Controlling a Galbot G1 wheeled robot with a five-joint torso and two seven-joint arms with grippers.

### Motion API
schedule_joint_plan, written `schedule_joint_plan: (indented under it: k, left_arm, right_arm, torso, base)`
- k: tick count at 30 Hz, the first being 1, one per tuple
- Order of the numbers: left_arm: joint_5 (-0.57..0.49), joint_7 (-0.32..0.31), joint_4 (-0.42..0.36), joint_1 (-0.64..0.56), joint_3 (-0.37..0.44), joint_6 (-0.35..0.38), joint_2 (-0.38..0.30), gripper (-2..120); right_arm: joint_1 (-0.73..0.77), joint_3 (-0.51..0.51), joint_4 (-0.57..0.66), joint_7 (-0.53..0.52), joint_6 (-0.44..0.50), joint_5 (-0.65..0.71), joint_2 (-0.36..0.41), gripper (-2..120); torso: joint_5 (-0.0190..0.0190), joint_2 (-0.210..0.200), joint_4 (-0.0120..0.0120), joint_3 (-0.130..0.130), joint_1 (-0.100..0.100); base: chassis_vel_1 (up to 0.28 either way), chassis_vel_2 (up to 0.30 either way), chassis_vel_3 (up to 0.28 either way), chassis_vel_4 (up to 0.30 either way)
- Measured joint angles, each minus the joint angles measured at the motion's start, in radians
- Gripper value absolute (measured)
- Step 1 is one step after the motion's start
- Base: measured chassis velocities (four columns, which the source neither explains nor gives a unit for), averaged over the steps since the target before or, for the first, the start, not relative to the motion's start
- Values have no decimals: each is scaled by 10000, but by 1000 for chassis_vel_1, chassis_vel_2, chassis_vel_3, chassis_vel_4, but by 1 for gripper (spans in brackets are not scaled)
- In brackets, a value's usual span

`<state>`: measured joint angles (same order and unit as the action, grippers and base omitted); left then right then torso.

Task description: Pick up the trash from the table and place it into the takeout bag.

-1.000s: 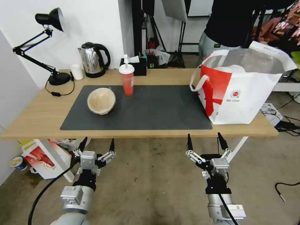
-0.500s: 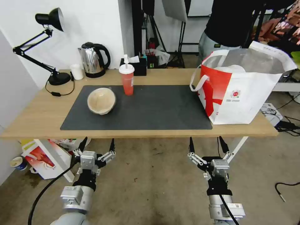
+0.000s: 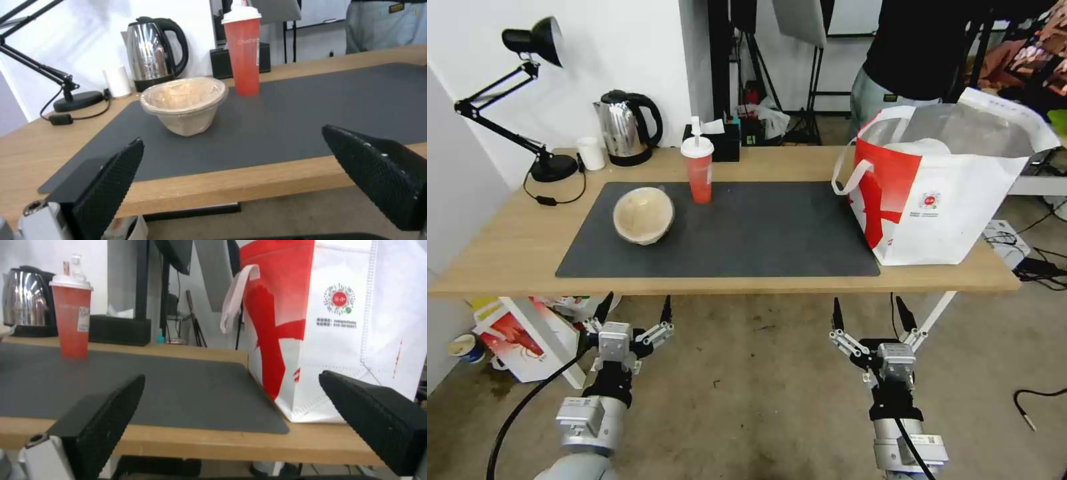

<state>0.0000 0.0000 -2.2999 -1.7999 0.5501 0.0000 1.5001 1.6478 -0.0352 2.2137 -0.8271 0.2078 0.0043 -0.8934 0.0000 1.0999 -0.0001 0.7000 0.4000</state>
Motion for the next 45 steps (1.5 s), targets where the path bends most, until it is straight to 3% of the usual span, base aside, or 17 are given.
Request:
schedule_joint_plan:
  k: [45]
  left_arm:
    - [0, 0, 0, 0, 0, 0, 0, 100]
  right_arm:
    - [-269, -125, -136, 36, 58, -31, 101, 100]
  torso:
    - [0, 0, 0, 0, 1]
  base:
    - [0, 0, 0, 0]
